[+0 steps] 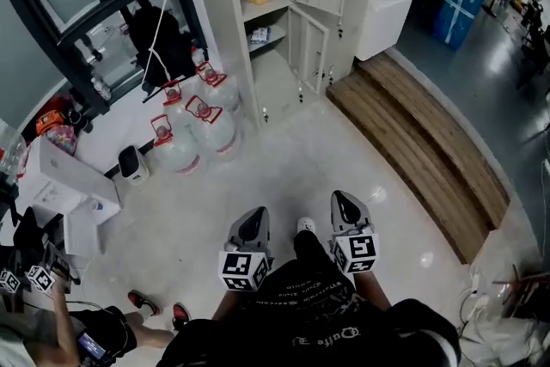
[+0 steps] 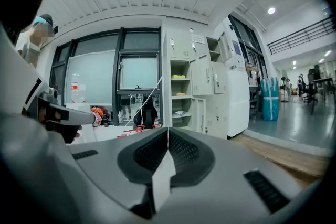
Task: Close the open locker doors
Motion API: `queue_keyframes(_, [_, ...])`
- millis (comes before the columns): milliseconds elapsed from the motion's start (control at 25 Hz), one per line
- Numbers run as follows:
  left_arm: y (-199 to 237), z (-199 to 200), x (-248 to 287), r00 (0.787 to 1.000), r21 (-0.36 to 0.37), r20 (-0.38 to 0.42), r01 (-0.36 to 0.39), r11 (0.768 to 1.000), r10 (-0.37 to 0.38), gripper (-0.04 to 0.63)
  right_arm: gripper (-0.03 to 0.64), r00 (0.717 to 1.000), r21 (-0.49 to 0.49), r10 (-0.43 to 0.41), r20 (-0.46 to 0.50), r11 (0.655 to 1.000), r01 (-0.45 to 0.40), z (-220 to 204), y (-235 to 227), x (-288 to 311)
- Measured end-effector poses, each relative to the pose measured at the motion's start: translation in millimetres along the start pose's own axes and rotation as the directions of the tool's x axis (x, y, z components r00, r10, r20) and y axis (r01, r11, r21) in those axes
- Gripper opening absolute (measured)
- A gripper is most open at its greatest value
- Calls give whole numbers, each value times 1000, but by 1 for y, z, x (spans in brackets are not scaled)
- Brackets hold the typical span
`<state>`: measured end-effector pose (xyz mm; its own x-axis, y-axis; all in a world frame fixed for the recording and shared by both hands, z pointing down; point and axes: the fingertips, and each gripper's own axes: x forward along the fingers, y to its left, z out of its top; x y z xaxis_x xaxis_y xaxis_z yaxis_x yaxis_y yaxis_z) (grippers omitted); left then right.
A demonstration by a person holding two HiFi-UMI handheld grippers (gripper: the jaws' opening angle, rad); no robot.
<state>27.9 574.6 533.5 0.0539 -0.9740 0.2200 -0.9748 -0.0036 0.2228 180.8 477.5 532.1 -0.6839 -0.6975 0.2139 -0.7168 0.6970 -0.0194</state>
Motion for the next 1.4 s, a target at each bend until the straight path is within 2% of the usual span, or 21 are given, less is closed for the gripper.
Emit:
queue_keyframes(200, [13, 35, 76, 998, -5, 19, -53, 999, 53, 8, 6, 998, -6, 58, 6, 998, -58, 30, -50, 79])
queue_keyframes(480, [29, 55, 163, 988, -23, -13, -157, 987, 156, 8, 6, 991, 38, 136, 16, 990, -136, 52, -111, 166])
queue_keyframes(600, [30, 59, 195, 984, -40, -15, -176, 984, 175, 8, 6, 984, 42, 177, 7, 983, -178, 55, -129, 193])
queue_keyframes(800, [27, 62, 236, 985, -43, -13, -170, 985, 169, 8, 6, 984, 74, 178, -7, 981, -177, 51, -157, 220])
queue_keyframes(1080, [24, 58, 266, 990, -32, -38, -135, 990, 133, 8, 6, 985, 132, 170, -37, 978, -164, 38, -165, 229])
queue_keyframes(1240, [37, 57, 287, 992, -26, -40, -117, 993, 116, 8, 6, 987, 136, 154, -41, 980, -147, 37, -172, 242])
queue_keyframes(1400, [60, 63, 315, 995, -20, -32, -94, 995, 93, 8, 6, 994, 144, 101, -41, 985, -94, 36, -184, 264])
